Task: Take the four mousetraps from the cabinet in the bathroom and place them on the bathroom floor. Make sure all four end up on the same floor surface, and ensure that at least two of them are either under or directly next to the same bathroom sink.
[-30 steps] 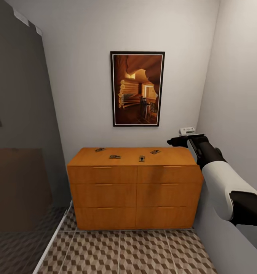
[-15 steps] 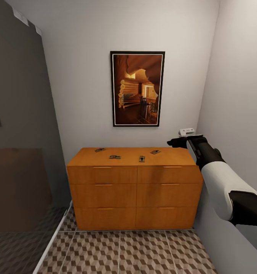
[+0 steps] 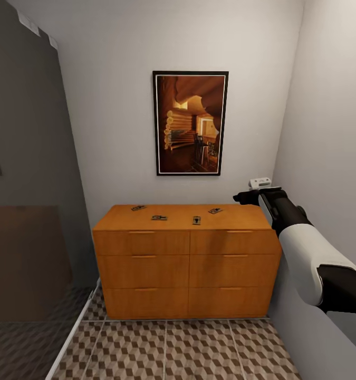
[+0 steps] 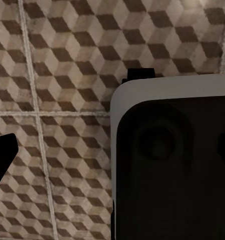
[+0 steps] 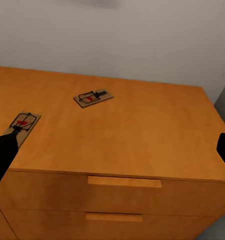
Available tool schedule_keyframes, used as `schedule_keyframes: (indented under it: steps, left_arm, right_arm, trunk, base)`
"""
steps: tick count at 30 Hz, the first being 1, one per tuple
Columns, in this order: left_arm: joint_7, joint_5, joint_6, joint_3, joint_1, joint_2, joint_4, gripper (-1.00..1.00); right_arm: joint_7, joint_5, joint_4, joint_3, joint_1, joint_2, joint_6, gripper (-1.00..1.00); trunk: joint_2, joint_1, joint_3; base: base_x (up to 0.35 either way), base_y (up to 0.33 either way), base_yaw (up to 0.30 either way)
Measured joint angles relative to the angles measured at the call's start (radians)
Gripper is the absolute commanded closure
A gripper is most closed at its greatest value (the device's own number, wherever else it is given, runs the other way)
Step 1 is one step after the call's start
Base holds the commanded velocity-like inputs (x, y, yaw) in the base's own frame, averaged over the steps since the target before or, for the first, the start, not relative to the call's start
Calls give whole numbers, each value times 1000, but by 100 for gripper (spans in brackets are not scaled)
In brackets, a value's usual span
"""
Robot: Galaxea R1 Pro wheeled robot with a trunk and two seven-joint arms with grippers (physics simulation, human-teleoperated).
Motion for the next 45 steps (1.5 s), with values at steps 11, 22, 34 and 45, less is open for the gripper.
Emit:
schedule_keyframes:
  steps: [11,22,34,45]
  left_arm:
    - [-1,1,-1,1,1,-6,-1,-100]
    - [-2,3,0,3,1,-17,1,-100]
    - [-2,3,1,3,1,-21,1,-100]
    - [-2,3,0,3,1,-21,1,-100]
  right_arm:
    - [-1,0,1,1,0,-2,0,-100]
    - [-7,0,32,2,0,4,-1,-100]
    - [-66,0,60,2,0,44,0,-100]
    - [-113,-2,61,0,0,56,-2,-100]
  trunk:
    - [0,0,0]
    - [0,0,0]
    - [0,0,0]
    - [0,0,0]
  base:
    - [0,0,0]
    - [0,0,0]
    - [0,0,0]
    - [92,0,0]
